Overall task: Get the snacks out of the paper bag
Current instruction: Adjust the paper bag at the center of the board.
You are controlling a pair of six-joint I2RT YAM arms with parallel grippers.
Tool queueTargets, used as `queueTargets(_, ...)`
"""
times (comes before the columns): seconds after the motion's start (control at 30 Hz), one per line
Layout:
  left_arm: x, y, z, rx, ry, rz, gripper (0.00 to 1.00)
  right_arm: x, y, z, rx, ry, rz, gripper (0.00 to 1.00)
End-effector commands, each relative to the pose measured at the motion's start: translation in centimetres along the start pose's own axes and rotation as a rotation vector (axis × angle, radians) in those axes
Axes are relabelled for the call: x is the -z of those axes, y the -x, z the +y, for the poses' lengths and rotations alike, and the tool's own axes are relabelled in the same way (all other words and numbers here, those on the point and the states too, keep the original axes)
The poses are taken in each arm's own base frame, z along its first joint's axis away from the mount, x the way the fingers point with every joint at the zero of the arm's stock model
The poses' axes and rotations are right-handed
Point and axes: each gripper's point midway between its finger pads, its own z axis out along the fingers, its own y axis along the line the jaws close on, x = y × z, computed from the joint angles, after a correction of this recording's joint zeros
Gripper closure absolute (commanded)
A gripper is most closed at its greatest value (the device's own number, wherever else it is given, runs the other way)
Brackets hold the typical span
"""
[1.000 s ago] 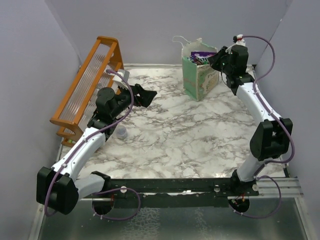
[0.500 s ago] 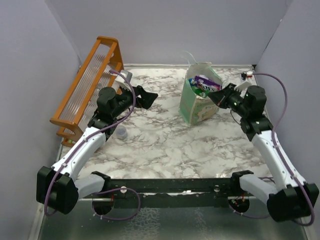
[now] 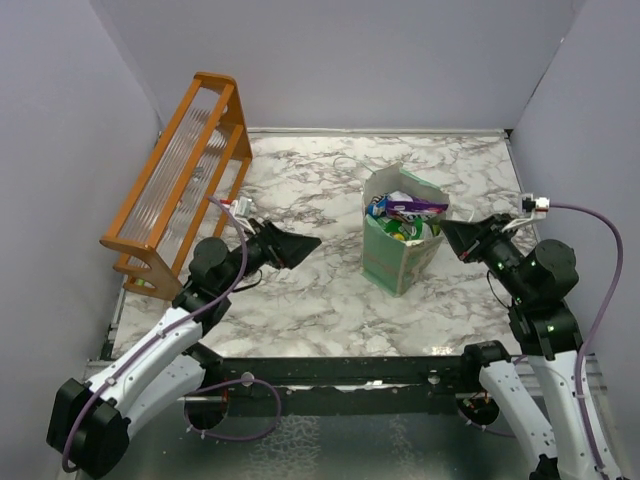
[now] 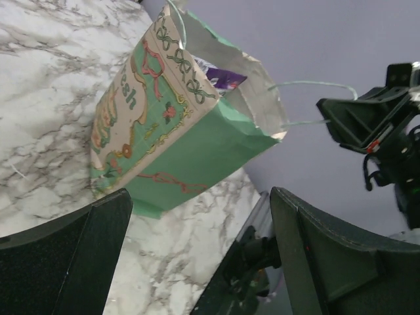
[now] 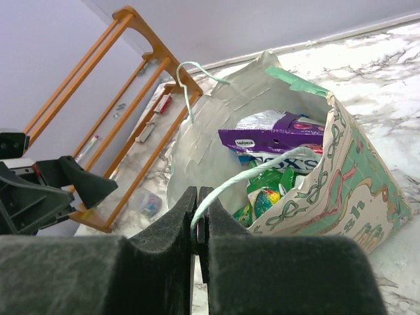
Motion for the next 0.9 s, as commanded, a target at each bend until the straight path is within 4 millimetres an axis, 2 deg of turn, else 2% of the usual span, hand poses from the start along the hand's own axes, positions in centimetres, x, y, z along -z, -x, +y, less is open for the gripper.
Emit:
queueTargets(0.0, 0.5, 3.9, -2.9, 0.136, -0.048, -0.209, 0.11, 1.0, 0.4, 1.2, 0.065, 0.048, -0.013, 0.95)
queueTargets(0.1, -1.4, 3.9, -2.0, 0.119, 0.012, -0.18, 0.11, 1.6, 1.1, 1.7, 0.103, 0.042, -0.028, 0.95)
queueTargets(0.17, -3.5, 4.0, -1.9, 0.108, 0.023, -0.151, 0.11, 2.1, 1.5, 2.1, 0.134, 0.044, -0.034, 0.95)
queueTargets(0.23, -5.4, 3.9, -0.7, 0.105, 0.064, -0.133, 0.12, 2.6, 1.8, 2.1, 0.15, 0.028, -0.043, 0.95)
queueTargets(0.33, -8.4, 5.5, 1.0, 0.085, 0.154, -0.155, 0.09, 2.9, 1.8, 2.1, 0.156, 0.026, -0.052, 0.95)
queueTargets(0.4, -10.6, 5.8, 2.2, 0.092, 0.19, -0.152, 0.05, 3.0, 1.7, 1.9, 0.156, 0.017, -0.055, 0.95)
queueTargets(0.43, -11.8, 6.2, 2.0, 0.09, 0.172, -0.152, 0.05, 3.0, 1.8, 2.0, 0.158, 0.018, -0.058, 0.95)
queueTargets(0.53, -15.2, 6.4, 1.7, 0.111, 0.103, -0.128, 0.12, 3.2, 2.0, 2.1, 0.168, 0.017, -0.069, 0.95)
queueTargets(0.6, -16.6, 6.7, 0.9, 0.136, 0.025, -0.148, 0.17, 3.2, 2.0, 2.0, 0.171, 0.012, -0.072, 0.95)
queueTargets(0.7, -18.0, 6.7, 0.4, 0.159, -0.05, -0.151, 0.22, 3.3, 2.2, 1.7, 0.186, -0.006, -0.083, 0.94)
queueTargets(0.87, -19.2, 6.4, 0.0, 0.184, -0.122, -0.149, 0.38, 3.7, 2.6, 1.1, 0.209, -0.041, -0.104, 0.94)
